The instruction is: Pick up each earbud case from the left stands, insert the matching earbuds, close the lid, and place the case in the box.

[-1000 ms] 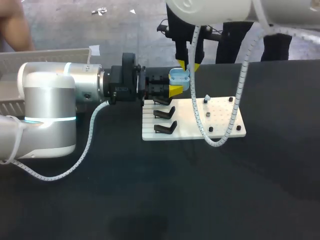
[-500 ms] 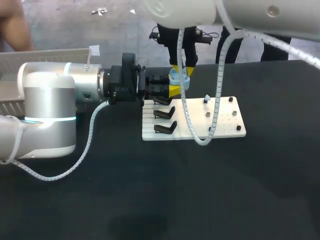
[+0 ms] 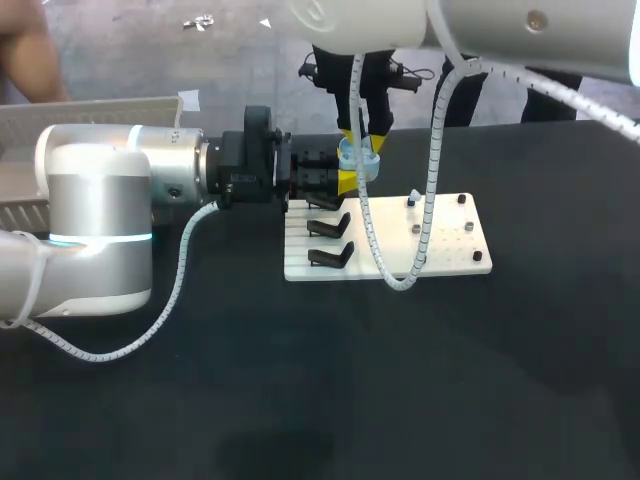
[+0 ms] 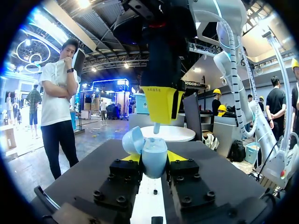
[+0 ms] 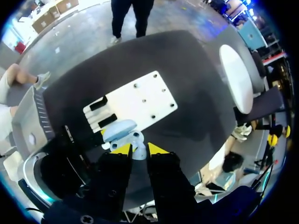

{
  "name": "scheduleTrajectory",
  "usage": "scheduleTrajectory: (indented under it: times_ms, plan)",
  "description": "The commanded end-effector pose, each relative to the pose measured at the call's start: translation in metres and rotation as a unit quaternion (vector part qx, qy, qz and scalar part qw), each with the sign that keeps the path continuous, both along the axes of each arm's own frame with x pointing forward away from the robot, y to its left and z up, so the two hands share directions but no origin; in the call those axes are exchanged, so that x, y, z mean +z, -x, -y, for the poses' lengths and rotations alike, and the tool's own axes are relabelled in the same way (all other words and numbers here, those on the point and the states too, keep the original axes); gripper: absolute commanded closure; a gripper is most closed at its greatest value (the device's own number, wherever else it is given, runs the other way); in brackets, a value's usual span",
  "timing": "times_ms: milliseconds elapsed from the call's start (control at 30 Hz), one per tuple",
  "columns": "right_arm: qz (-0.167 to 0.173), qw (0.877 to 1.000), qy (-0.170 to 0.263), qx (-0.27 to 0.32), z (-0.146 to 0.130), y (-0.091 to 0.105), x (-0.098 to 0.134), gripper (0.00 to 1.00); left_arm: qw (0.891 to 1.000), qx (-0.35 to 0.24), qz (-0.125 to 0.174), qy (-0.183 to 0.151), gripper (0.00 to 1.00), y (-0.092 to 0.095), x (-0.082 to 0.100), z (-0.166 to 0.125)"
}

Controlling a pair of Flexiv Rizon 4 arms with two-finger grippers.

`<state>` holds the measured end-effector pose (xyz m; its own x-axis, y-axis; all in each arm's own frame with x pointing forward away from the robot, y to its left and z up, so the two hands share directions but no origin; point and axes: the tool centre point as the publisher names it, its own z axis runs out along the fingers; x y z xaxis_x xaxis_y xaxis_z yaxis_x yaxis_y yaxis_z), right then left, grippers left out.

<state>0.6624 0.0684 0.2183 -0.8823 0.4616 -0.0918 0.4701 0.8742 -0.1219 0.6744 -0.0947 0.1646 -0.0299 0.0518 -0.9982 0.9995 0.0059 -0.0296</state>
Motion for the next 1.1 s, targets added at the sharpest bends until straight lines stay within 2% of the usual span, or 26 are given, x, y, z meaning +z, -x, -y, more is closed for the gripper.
scheduleTrajectory:
  times_ms: [33,1100]
  plan:
    - [0.001,1.000,-0.004,-0.007,-0.0002,-0.0023,-0.0005,1.00,1.000,0.003,0.002,0.002,1.00,0.0012,-0.0009,0.0001]
    - [-0.006,1.000,-0.007,-0.021,0.0003,-0.0097,-0.0057,1.00,1.000,0.003,0.002,0.002,1.00,0.0012,-0.0009,0.0001]
